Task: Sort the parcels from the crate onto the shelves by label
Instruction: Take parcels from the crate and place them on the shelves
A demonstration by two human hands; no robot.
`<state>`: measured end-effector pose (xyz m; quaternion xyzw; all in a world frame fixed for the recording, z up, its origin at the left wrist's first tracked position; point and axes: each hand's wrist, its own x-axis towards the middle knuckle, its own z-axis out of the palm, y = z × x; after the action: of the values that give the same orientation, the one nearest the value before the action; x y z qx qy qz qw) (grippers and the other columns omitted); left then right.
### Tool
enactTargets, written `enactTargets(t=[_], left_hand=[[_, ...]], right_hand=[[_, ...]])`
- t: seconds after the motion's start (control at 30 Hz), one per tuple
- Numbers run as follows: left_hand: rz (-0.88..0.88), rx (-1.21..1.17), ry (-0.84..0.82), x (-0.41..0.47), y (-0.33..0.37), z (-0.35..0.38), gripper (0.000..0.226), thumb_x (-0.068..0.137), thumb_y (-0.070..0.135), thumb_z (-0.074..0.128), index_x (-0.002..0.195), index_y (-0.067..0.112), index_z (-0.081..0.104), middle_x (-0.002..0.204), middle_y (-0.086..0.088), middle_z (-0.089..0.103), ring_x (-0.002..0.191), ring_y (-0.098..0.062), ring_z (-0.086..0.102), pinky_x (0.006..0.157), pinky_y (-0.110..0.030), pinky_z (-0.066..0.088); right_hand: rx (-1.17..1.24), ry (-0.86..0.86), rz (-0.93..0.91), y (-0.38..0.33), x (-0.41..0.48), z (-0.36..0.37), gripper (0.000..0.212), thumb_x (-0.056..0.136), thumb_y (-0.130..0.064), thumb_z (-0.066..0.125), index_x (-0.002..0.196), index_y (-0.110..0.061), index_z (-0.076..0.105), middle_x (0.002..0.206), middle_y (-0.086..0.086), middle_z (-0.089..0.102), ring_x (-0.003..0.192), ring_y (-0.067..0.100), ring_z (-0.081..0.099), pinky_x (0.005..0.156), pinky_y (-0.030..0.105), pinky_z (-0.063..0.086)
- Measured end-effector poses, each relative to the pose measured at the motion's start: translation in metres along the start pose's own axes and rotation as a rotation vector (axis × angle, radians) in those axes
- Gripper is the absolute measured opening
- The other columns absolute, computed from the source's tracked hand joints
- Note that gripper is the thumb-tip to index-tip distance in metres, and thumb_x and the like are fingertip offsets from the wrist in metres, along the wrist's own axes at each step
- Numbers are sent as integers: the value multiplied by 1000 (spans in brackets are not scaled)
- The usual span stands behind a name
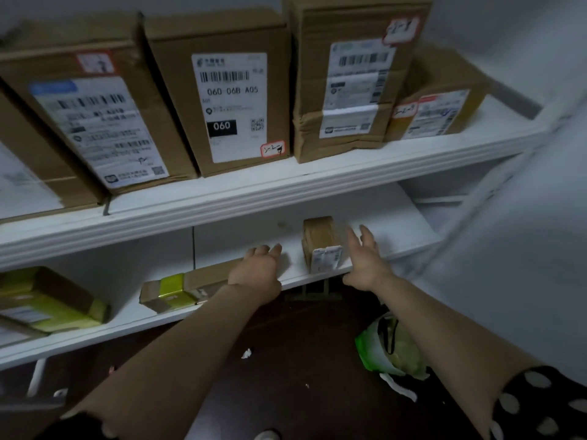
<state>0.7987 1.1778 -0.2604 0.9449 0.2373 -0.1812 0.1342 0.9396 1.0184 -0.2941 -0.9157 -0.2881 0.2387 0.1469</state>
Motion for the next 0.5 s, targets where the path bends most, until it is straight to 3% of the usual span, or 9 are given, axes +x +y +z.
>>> enactTargets(t=[0.2, 0.3, 0.5], left_hand=[[210, 100, -42, -37, 57, -21, 72, 91, 23, 55, 151, 17, 16, 141, -12, 41, 127, -29, 42, 94, -37, 43], [334, 117, -103, -56, 88, -21, 71, 91, 20, 54, 150, 13, 15, 146, -14, 36, 128, -30, 44, 97, -40, 45], [667, 241, -136, -124, 136, 4, 56, 91, 21, 53, 141, 9, 30, 129, -16, 48, 115, -30, 51, 88, -35, 44]], right_hand=[[96, 49, 134, 11, -96, -23, 91, 82, -18, 68, 152, -19, 10, 157, 8, 0, 144, 26, 14, 113, 33, 29], [192, 81, 226, 22, -152, -24, 82, 84, -20, 64, 150, -16, 17, 150, 10, 16, 137, 24, 26, 108, 28, 33], [361, 233, 602, 37, -294, 12, 77, 87, -24, 62, 150, -15, 20, 151, 12, 21, 135, 27, 34, 104, 32, 36]])
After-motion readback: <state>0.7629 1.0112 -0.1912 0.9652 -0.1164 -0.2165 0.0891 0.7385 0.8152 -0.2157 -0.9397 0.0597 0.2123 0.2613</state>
